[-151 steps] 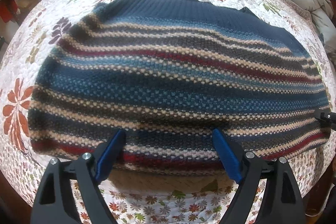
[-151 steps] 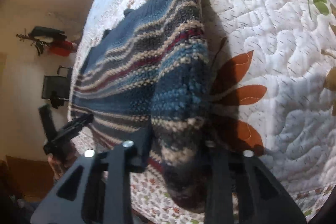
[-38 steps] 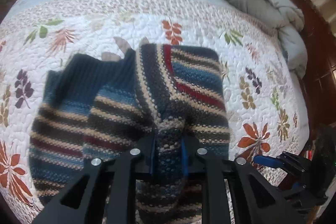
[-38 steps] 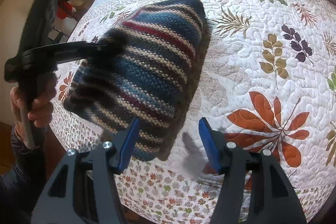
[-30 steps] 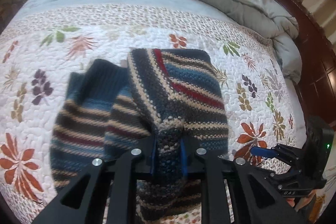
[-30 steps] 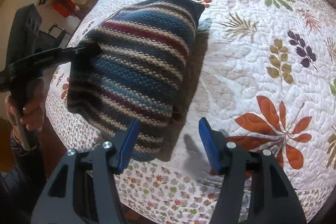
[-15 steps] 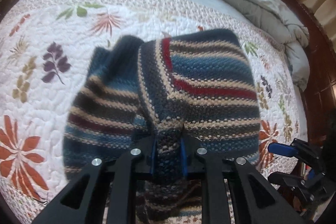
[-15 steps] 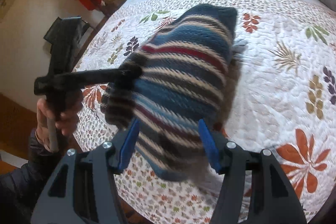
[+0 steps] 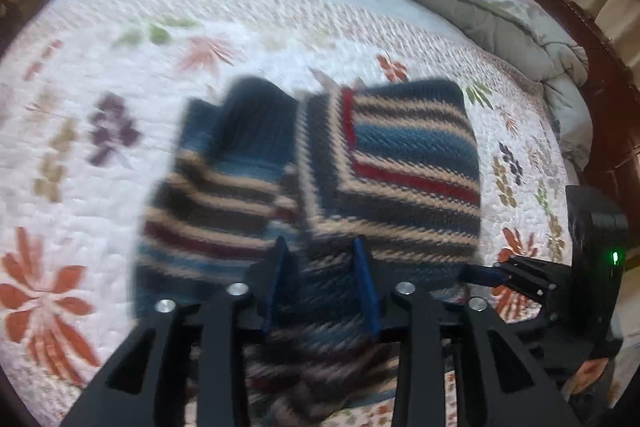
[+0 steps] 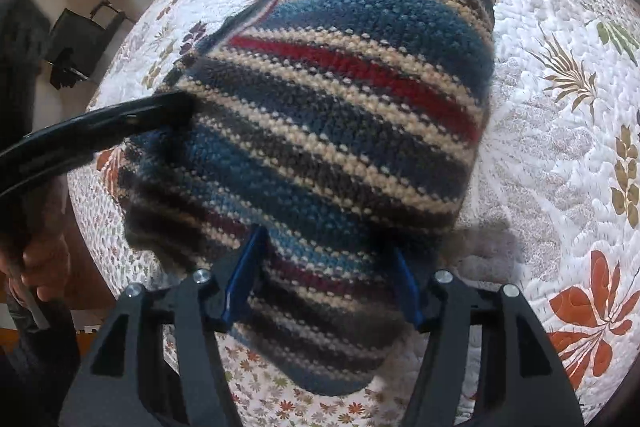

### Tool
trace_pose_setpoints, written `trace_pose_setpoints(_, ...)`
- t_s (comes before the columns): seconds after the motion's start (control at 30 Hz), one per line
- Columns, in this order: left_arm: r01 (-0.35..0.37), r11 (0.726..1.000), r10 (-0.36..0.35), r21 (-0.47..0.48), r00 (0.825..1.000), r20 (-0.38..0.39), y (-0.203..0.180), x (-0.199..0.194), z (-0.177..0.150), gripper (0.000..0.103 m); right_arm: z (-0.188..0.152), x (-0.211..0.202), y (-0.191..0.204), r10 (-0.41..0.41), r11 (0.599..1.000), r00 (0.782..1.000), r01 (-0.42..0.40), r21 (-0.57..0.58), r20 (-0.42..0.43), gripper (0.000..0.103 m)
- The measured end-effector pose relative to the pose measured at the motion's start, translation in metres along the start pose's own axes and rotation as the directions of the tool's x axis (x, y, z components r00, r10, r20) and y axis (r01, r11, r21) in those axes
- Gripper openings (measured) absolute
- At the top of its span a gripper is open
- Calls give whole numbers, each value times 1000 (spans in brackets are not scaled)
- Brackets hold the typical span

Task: Fold small clothes
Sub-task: 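Grasp the folded sweater with the left gripper and lift it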

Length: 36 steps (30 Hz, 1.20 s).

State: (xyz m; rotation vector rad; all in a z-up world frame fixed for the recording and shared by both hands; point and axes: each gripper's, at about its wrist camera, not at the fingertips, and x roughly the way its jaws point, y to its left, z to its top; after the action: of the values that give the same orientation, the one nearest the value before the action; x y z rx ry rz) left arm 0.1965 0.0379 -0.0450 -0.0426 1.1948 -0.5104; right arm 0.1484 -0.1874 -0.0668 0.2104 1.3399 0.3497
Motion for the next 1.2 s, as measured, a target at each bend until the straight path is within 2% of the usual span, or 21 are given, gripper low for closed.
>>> trace_pose_setpoints(0.07,-36,999,36,-2,999,10,8,-10,-2,49,-1,-1,-3,10,1000,1000,-10,3,0,61)
trace_pose_setpoints(0.23,1,1000,-3,-23,998,-69,21,-1,-3,54,-1,-1,-7,21,1000,1000,-21,6,3,61)
trace_pose_setpoints(0.33,9,1000,-12,-30,996,-90,23,11,-1,55,-2,-3,-8,24,1000,1000,-24,3,8,61)
trace_pose_setpoints(0.53,69,995,-77,-76,991,-106,20,28,13,56,-2,-4,-11,40,999,999,-40,10,7,62)
trace_pose_setpoints(0.67,126,988,-137,-94,982,-133,17,39,24,56,-2,-6,-16,56,998,998,-56,17,7,63)
trace_pose_setpoints(0.87,152,983,-168,-107,972,-162,16,52,25,58,-3,-7,-16,56,998,998,-56,8,7,63)
trace_pose_setpoints(0.93,153,983,-169,-106,973,-161,16,52,24,53,-3,-8,-16,58,998,998,-58,9,5,63)
trace_pose_setpoints(0.97,158,983,-171,-92,973,-158,13,51,23,39,-3,-7,-15,57,998,998,-57,8,4,63)
trace_pose_setpoints(1.0,150,985,-162,-84,974,-156,11,50,23,31,-3,-7,-15,55,998,998,-55,8,4,63)
trace_pose_setpoints(1.07,92,994,-99,-52,984,-150,2,48,22,23,-3,-7,-14,47,999,999,-47,5,3,63)
trace_pose_setpoints(1.13,66,996,-73,-53,987,-141,0,46,21,19,-3,-8,-12,43,999,999,-43,9,4,63)
trace_pose_setpoints(1.2,72,993,-82,-91,991,-108,2,39,20,17,-4,-11,-10,39,999,999,-39,12,9,63)
